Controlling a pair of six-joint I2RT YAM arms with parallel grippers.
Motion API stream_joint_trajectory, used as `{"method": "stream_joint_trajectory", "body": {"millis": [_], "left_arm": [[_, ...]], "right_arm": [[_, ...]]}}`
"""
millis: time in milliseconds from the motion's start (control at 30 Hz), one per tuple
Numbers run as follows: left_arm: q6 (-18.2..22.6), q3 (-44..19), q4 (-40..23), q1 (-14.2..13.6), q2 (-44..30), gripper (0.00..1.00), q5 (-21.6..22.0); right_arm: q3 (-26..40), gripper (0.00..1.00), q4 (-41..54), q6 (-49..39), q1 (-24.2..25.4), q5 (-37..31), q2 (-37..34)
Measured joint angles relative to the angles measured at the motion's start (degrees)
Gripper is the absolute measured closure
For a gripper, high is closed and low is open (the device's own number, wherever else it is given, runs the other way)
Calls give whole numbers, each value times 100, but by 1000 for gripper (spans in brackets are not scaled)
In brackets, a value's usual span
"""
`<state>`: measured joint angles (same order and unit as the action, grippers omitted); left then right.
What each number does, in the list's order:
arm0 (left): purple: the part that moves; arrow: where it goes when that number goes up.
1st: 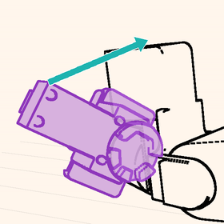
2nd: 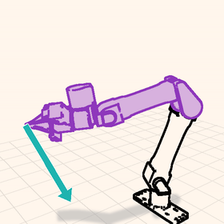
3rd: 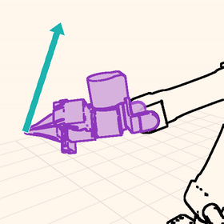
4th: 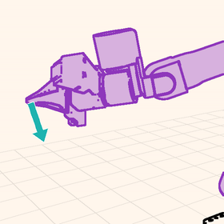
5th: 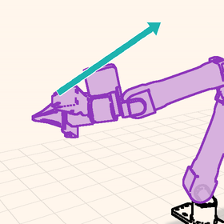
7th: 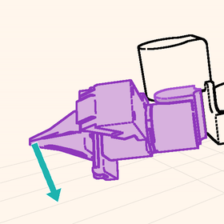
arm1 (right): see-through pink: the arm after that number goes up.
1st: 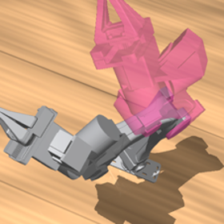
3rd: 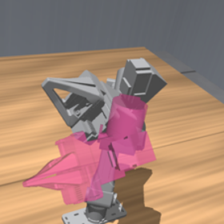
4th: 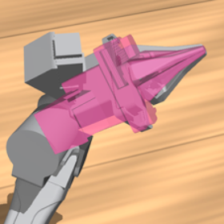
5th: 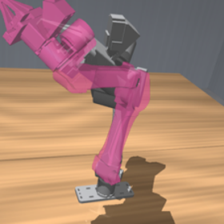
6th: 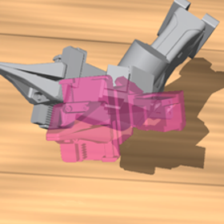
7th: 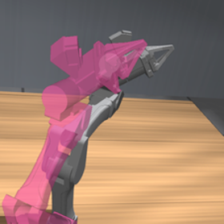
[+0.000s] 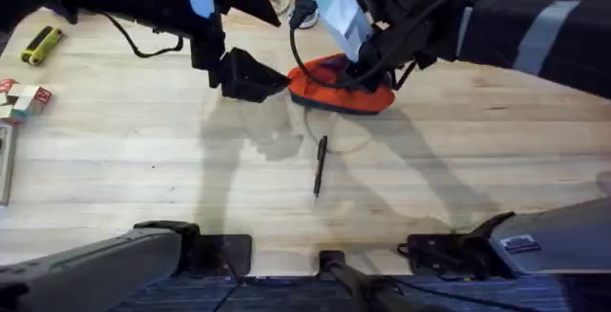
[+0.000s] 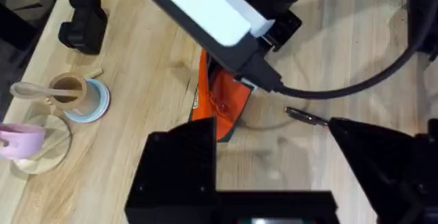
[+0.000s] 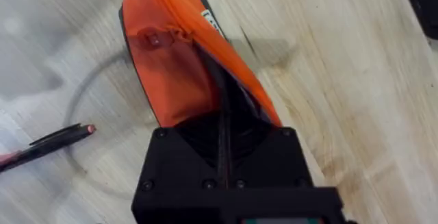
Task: Unzip the bag, pick up the pens from the table one at a time and place them inside, then zip the bag closed.
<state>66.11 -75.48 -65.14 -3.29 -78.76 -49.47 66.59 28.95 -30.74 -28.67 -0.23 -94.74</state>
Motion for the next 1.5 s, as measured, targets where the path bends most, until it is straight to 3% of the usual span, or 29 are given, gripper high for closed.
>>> {"method": "stream_joint_trajectory", "body": {"millis": [667, 700, 867, 900, 1133, 1333, 1500], "left_arm": [[0, 0, 0, 0, 0, 8, 0], [0, 0, 2, 0, 0, 8, 0], [0, 0, 0, 0, 0, 8, 0], [0, 0, 0, 0, 0, 8, 2], [0, 0, -2, 0, 0, 7, 0], [-26, 0, -517, -5, 0, 7, -44], [-547, 0, -495, -216, 0, 6, -34]], "right_arm": [[0, 968, -18, -22, 149, -302, 0], [0, 873, -5, -25, 149, -305, 0], [0, 147, 224, -63, 149, -211, 0], [0, 43, 269, -92, 149, -157, 0], [7, 5, 570, -188, 175, 183, 0], [7, 5, 817, -210, 173, 307, 335], [7, 5, 1043, 68, 188, 334, 1073]]}}
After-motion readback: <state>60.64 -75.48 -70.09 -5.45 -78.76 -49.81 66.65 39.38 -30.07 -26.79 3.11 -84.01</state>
